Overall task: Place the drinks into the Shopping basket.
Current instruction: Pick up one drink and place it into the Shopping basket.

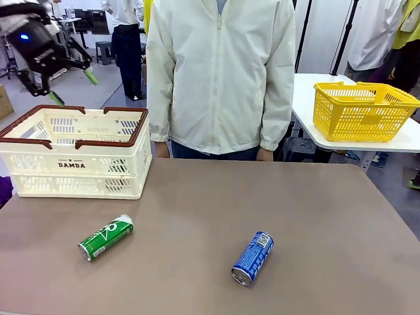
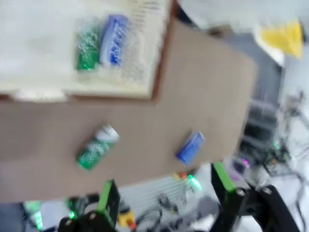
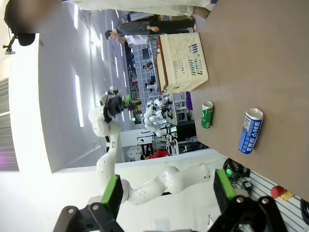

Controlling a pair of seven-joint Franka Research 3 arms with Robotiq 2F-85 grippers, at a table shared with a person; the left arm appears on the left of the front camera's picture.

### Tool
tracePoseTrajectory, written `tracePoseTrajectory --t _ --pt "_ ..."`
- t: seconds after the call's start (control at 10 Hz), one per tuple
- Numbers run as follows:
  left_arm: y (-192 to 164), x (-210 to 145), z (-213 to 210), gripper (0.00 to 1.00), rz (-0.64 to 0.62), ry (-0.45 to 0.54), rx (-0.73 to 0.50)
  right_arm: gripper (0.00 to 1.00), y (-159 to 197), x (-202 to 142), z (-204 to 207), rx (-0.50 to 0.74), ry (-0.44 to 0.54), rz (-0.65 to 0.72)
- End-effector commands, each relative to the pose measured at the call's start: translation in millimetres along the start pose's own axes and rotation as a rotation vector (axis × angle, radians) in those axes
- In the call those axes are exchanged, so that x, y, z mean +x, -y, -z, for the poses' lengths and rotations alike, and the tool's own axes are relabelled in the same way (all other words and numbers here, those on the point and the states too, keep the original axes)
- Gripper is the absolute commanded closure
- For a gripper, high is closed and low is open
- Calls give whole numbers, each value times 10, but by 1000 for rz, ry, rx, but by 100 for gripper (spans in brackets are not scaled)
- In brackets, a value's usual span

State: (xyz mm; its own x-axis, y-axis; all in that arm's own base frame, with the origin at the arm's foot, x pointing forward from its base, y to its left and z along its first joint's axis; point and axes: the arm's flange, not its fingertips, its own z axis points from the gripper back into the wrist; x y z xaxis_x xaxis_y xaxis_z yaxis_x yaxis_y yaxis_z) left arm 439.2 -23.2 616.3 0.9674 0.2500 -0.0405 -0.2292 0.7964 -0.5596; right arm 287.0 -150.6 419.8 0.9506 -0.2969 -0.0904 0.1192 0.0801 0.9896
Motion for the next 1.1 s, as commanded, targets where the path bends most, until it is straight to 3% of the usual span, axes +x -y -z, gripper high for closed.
tracePoseTrajectory --t 0.0,0.2,0.4,0.6,1.0 --pt "-639 -516 30 0 116 -309 -249 0 -12 -29 -21 -2 -9 -14" --pt "-1187 -995 152 0 233 -397 -511 0 -12 -29 -21 -2 -9 -14" --pt "-1582 -1232 310 0 249 -352 -627 0 -12 -29 -21 -2 -9 -14" --pt "-1750 -1272 509 0 230 -360 -607 0 -12 -29 -21 -2 -9 -14" --pt "-1666 -1325 376 0 260 -353 -633 0 -12 -29 -21 -2 -9 -14"
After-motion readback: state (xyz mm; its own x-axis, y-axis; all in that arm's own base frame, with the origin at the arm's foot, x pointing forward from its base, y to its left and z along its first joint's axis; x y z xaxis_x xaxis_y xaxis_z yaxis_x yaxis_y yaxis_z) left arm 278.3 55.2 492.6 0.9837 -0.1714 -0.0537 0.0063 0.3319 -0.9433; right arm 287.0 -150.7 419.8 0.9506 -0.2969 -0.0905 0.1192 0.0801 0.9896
